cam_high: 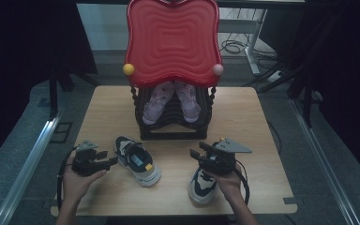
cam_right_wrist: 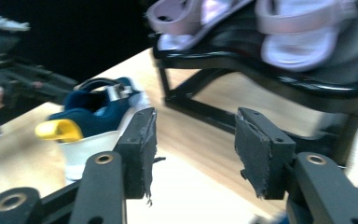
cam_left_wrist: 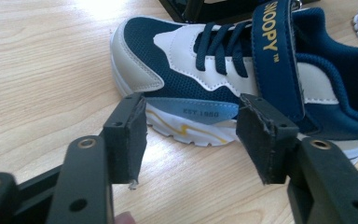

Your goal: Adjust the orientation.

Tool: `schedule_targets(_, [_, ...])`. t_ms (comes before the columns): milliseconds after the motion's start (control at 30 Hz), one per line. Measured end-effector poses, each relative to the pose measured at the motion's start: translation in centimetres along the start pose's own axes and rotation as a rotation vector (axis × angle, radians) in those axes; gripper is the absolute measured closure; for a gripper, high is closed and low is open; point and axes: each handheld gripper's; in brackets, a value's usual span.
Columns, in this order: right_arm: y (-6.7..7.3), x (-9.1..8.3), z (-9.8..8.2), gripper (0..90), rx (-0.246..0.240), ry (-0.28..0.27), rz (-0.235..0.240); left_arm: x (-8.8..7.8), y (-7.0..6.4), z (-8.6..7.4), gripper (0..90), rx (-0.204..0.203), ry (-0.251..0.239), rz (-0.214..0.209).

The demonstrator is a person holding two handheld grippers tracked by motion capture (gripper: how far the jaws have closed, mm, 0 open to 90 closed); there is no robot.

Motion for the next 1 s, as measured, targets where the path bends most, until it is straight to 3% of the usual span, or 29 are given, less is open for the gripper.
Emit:
schedule_targets(167, [1.3, 1.1, 0.0, 60.0, -0.009, 0.033, 0.059, -0.6, 0.6, -0.5, 39.7, -0.017, 0.003, 0.011])
schedule_targets(267, [1.8, 1.7, 0.1, 71.5, -0.024, 0.052, 0.067, -1.2, 1.1, -0.7, 39.7, -0.032, -0.011, 0.036])
schedule_targets(467, [3.2, 3.2, 0.4, 87.1, -0.035, 0.078, 0.114, -1.7, 1.2, -0.7, 40.0, -0.035, -0.033, 0.035])
schedule_targets(800, [5.5, 6.3, 0.6, 89.7, -0.07, 0.139, 0.144, -2.7, 1.8, -0.9, 38.9, -0.072, -0.057, 0.024])
schedule_targets(1000, [5.5, 7.6, 0.8, 89.7, -0.047, 0.147, 0.105, -2.7, 2.0, -1.1, 38.6, -0.081, -0.053, 0.027])
Point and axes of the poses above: each handheld gripper's, and its own axes: x roughly forward along the jaws, z roughly out of its top, y roughly to its left, and after that the axes turned 3 degrees about -y, right-handed
